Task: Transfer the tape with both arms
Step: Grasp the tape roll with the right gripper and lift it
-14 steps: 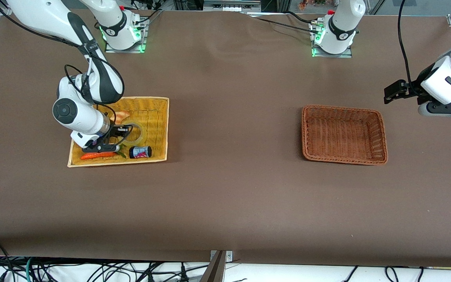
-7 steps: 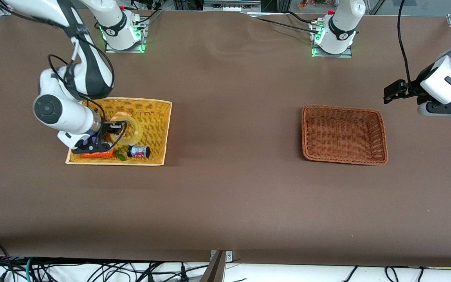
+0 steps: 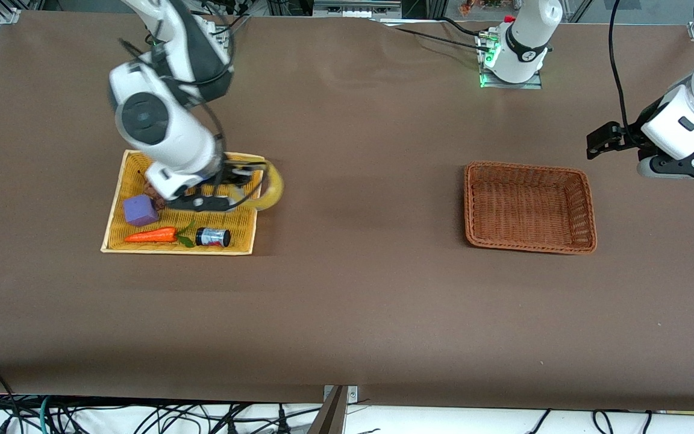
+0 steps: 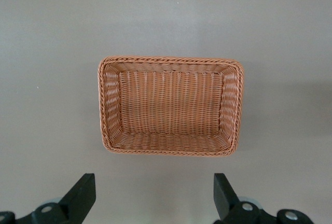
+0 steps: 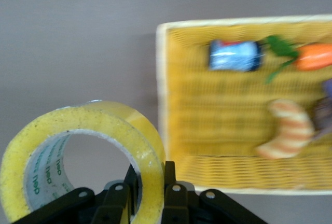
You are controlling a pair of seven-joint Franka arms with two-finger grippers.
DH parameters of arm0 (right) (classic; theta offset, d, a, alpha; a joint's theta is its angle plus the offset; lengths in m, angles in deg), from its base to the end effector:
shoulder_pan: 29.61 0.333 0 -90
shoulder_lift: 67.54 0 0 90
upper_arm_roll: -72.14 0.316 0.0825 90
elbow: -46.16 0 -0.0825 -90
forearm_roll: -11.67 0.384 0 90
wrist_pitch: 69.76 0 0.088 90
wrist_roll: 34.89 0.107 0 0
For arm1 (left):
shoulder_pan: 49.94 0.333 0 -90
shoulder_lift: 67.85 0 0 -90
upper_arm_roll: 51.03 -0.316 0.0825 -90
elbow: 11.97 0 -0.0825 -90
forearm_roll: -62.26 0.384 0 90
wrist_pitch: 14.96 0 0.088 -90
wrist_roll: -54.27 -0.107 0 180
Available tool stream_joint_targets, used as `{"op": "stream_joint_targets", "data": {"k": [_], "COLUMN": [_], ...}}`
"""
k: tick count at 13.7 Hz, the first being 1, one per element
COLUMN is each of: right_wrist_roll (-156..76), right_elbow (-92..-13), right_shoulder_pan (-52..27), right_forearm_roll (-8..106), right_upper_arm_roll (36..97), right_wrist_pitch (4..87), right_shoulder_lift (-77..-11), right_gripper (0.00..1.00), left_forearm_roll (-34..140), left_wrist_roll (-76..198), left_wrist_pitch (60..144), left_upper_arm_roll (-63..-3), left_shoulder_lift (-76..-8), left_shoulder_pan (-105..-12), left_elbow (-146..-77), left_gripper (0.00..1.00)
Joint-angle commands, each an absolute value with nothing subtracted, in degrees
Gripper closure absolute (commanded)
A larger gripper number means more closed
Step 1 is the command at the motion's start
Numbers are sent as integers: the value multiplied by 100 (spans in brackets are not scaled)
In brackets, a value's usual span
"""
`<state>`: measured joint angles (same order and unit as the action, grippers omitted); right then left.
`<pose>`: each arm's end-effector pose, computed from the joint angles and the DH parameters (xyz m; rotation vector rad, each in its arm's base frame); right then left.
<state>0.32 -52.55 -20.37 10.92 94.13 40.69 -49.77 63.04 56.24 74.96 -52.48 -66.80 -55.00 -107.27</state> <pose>0.5492 0.3095 0.4086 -3.0923 0.1179 0.1947 0.5535 -0.0336 0.5708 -3.1169 0.0457 0.1738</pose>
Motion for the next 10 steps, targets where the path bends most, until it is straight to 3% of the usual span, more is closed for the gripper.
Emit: {"op": "stream_joint_targets", "data": {"k": [1, 6, 10], "right_wrist_roll": [885, 2528, 3382], "right_elbow": [-4562, -4060, -3918], "right_shoulder_pan": [-1495, -572, 8], "right_forearm_roll": [1044, 930, 184], "right_upper_arm_roll": [9420, 9402, 9394], "right_wrist_pitch": [4177, 4975, 5687], "right_shoulder_lift": [-4383, -3513, -2696], "right_gripper": [100, 100, 100], "left_forearm_roll": [6190, 6199, 6190], "left_wrist_roll": [5664, 5752, 5752], "left_wrist_pitch": [7399, 7399, 7399], "left_upper_arm_roll": [-5244, -5068, -5068], "left_shoulder_lift": [-6645, -6645, -6645], "left_shoulder_pan": [-5512, -5503, -5503], "left_elbow": [-10610, -10610, -10610], "left_gripper": [0, 0, 0]}}
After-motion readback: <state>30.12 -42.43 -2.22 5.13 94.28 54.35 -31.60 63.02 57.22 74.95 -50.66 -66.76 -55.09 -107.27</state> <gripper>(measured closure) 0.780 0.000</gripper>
